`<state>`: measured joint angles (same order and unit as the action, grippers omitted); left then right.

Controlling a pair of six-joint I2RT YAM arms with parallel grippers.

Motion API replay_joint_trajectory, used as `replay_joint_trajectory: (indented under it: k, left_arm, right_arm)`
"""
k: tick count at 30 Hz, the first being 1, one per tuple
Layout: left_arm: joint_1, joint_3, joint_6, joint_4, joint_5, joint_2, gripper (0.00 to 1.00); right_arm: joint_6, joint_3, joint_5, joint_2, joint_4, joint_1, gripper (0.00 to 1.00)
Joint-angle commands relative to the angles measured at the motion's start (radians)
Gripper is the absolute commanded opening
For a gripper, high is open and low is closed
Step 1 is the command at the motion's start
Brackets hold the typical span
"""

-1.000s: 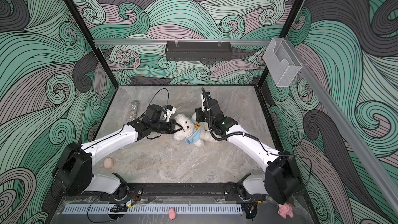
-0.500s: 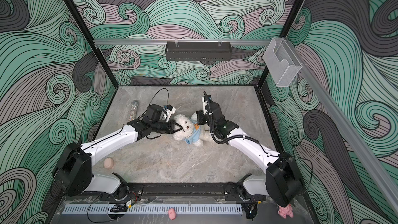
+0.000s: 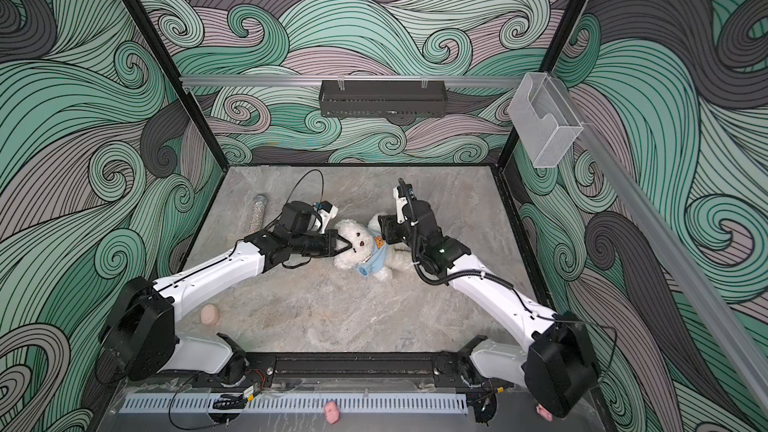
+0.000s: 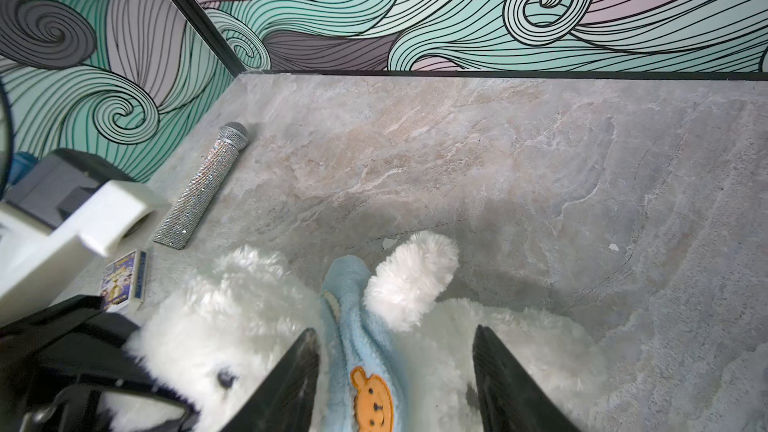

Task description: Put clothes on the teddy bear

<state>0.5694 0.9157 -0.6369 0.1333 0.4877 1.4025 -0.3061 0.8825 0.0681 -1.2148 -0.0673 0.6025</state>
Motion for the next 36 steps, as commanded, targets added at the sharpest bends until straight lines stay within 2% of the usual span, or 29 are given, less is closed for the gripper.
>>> replay_joint_trajectory:
  k: [1,3,7,9,15,20,30,34,36]
  left_arm:
    - [-0.028,-0.020,-0.069,-0.137,0.054,-0.049,0.00]
    - [-0.042,-0.040,-0.090,-0.163,0.062,-0.062,0.00]
    - [-0.050,-0.039,-0.074,-0.132,0.061,-0.063,0.00]
    - [-0.050,-0.038,-0.076,-0.131,0.070,-0.059,0.00]
    - [-0.049,-0.033,-0.072,-0.132,0.091,-0.055,0.00]
    - [-0.049,-0.018,-0.061,-0.115,0.097,-0.046,0.00]
    - [-0.050,-0.015,-0.040,-0.113,0.111,-0.042,0.00]
    - [-0.065,-0.067,-0.097,-0.178,0.131,-0.080,0.00]
    - [-0.100,-0.125,-0.170,-0.294,0.184,-0.098,0.00]
  right_arm:
    - [0.030,-0.048,-0.046,0.090,-0.025,0.004,0.71]
    - [0.047,-0.057,-0.065,0.124,-0.060,0.005,0.79]
    - [0.078,-0.066,-0.100,0.151,-0.072,0.005,0.85]
    - [0.067,-0.072,-0.111,0.159,-0.045,0.006,0.99]
    - [0.065,-0.049,-0.149,0.150,-0.021,0.006,0.99]
    - [0.044,-0.010,-0.088,0.135,-0.047,0.006,0.99]
    - [0.062,0.023,-0.070,0.074,-0.065,0.026,0.99]
    - [0.058,0.002,-0.038,0.098,-0.100,0.031,0.99]
    - [0.043,-0.008,0.002,0.133,-0.158,0.031,0.99]
